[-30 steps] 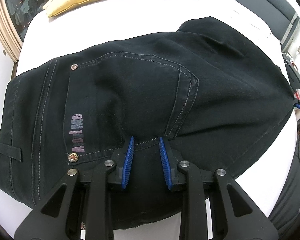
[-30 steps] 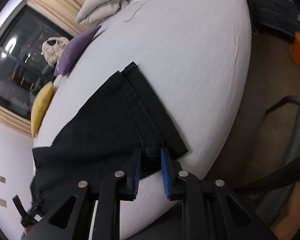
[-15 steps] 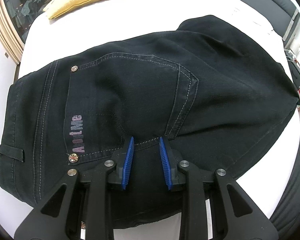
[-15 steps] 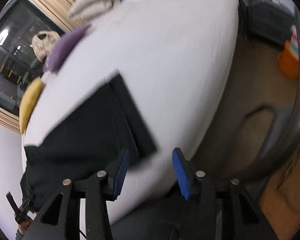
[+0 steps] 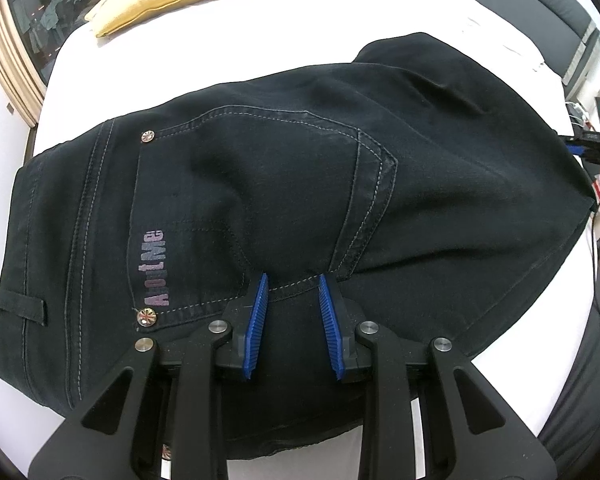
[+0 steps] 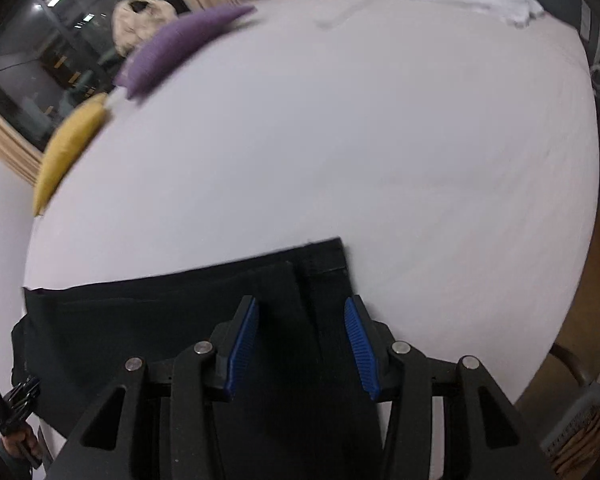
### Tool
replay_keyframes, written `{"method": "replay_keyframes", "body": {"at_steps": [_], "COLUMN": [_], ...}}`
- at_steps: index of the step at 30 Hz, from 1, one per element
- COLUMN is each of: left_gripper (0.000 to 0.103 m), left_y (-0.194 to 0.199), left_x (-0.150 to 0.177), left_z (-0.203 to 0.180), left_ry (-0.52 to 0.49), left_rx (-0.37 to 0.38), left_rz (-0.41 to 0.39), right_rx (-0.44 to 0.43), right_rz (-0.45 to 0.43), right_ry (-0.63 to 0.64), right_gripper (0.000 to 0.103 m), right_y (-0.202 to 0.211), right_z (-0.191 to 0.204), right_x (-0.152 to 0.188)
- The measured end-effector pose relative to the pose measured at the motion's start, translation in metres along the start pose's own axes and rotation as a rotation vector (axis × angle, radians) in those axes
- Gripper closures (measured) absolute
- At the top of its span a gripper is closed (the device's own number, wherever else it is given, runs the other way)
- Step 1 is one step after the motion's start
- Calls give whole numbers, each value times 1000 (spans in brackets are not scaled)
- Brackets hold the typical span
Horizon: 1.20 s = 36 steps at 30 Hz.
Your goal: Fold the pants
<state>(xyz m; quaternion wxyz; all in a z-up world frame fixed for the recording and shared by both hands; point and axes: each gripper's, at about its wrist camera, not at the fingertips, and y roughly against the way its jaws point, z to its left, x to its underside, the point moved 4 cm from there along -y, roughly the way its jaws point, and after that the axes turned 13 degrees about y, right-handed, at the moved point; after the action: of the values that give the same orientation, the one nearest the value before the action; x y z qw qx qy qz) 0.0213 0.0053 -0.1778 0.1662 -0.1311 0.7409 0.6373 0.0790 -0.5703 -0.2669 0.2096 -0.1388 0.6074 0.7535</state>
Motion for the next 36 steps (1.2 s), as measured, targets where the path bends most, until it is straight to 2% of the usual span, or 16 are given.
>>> {"method": "replay_keyframes", "body": {"at_steps": [6, 12, 15, 17, 18, 19, 20, 22, 24, 27, 29, 31, 36], "left_gripper": [78, 78, 77, 77, 77, 77, 77, 77, 77, 77, 77, 77, 77], "left_y": [-1, -1, -1, -1, 0, 0, 0, 0, 7, 30, 39, 31, -14], "left_x": [0, 1, 1, 2, 2, 2, 1, -1, -6, -20, -36, -53, -87], "left_z": [-1, -2, -3, -4, -4, -4, -4, -7, -13, -34, -61, -89, -143], "left_ry": [2, 3, -3, -2, -2, -4, -4, -11, -20, -54, -108, -162, -185], "left_rx": [-7, -10, -14, -12, -12, -12, -14, -27, -53, -38, 0, 36, 97], "left_rz": [-4, -4, -5, -6, -6, -6, -4, 6, 5, -69, -106, -112, -85], "right_rx": [17, 22, 51, 37, 37, 21, 2, 51, 58, 56, 64, 85, 136], "right_rz": [2, -43, 27, 59, 58, 53, 55, 53, 29, -34, -82, -103, -140], "right_ry": [79, 139, 160, 138, 139, 154, 168, 230, 231, 204, 194, 195, 137], "right_gripper": [54, 56, 56, 56, 60, 69, 84, 85, 88, 97, 97, 97, 98], "right_y": [3, 21, 2, -5, -7, -5, -4, -2, 4, 18, 34, 39, 42], "right_z": [9, 18, 22, 17, 17, 20, 24, 33, 33, 31, 23, 20, 15], "right_x": [-8, -11, -14, -11, -11, -12, -12, -13, -12, -16, -16, -24, -35]}}
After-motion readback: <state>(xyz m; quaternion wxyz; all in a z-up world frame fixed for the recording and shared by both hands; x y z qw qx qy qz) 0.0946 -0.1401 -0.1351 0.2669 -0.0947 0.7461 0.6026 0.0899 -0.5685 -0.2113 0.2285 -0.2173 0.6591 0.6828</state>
